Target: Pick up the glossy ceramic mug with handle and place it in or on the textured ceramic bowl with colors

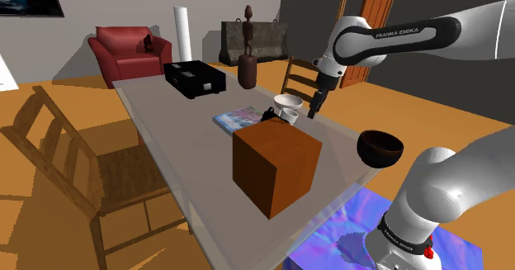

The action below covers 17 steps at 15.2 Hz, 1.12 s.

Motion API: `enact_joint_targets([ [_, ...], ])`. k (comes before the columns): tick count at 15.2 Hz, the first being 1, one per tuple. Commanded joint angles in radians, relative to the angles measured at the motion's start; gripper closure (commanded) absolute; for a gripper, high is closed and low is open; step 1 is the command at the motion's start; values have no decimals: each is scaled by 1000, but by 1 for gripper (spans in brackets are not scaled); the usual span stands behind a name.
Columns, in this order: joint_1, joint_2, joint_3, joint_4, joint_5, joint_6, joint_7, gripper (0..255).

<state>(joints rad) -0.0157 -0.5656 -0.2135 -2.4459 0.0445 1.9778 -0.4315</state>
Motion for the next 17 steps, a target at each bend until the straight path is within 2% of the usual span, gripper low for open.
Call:
enact_joint_targets([
  [1, 4, 64, -38, 21, 6, 55, -59, 0],
  [5, 22, 200, -110, 71, 45, 156, -177, 0],
  [8, 39, 312, -162, 126, 99, 217, -276, 0],
  [13, 55, 514, -227, 252, 242, 280, -462, 0],
  [17, 34, 684, -243, 383, 379, 290, -611, 0],
])
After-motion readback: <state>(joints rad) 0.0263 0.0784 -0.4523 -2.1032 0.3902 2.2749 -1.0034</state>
